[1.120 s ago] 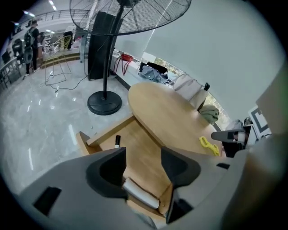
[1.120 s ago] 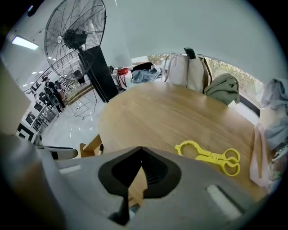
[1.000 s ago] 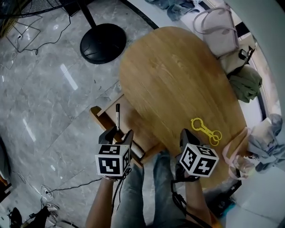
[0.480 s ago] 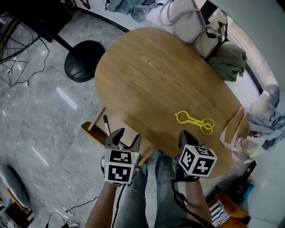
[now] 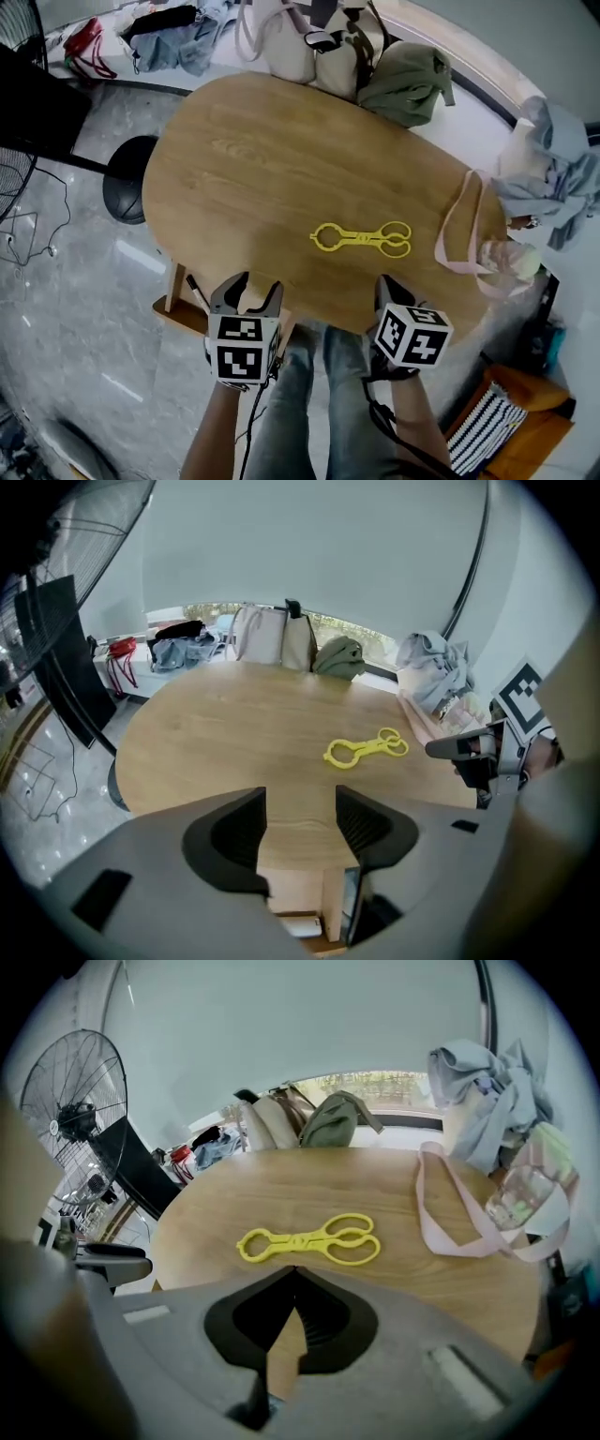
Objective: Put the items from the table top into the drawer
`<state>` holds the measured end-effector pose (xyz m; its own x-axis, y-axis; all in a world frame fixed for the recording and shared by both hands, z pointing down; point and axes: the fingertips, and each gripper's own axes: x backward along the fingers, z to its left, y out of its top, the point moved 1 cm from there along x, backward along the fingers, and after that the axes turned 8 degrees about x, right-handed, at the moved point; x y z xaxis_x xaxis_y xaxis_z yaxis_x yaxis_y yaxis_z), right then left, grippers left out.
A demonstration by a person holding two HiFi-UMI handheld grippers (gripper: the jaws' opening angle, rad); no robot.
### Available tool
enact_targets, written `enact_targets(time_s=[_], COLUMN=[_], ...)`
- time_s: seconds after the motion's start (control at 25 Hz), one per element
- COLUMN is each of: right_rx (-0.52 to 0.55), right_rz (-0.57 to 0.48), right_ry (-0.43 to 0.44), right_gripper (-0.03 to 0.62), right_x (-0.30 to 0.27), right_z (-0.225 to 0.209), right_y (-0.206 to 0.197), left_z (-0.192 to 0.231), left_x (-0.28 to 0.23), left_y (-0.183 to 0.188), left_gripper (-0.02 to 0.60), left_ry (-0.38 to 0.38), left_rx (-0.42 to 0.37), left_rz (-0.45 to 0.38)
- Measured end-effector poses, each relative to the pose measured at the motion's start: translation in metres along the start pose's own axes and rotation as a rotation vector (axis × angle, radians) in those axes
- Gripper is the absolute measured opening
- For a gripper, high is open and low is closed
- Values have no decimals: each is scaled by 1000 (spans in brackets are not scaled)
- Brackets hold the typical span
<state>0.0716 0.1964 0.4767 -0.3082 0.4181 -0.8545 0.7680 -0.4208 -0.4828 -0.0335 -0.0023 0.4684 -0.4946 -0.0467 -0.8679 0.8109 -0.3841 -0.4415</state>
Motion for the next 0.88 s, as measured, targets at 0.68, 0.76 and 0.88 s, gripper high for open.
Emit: enact_targets(time_s=[0.68,0.76,0.88], right_rx=[-252,-277,-311], right_rz=[-11,-14,-14], right_ry=[-121,-131,-143], right_gripper=[6,5,5], right_x=[31,32,34], right_z=[-98,-106,-118], right_y=[-41,-42,-44], left_z=[-102,-112,-127], left_x=[-71,-81,-94], left_y=[41,42,43], left_gripper=[232,232,232], left_ry=[-122,-153,-183], left_rx=[-526,-567,-658], left_rz=[139,165,202])
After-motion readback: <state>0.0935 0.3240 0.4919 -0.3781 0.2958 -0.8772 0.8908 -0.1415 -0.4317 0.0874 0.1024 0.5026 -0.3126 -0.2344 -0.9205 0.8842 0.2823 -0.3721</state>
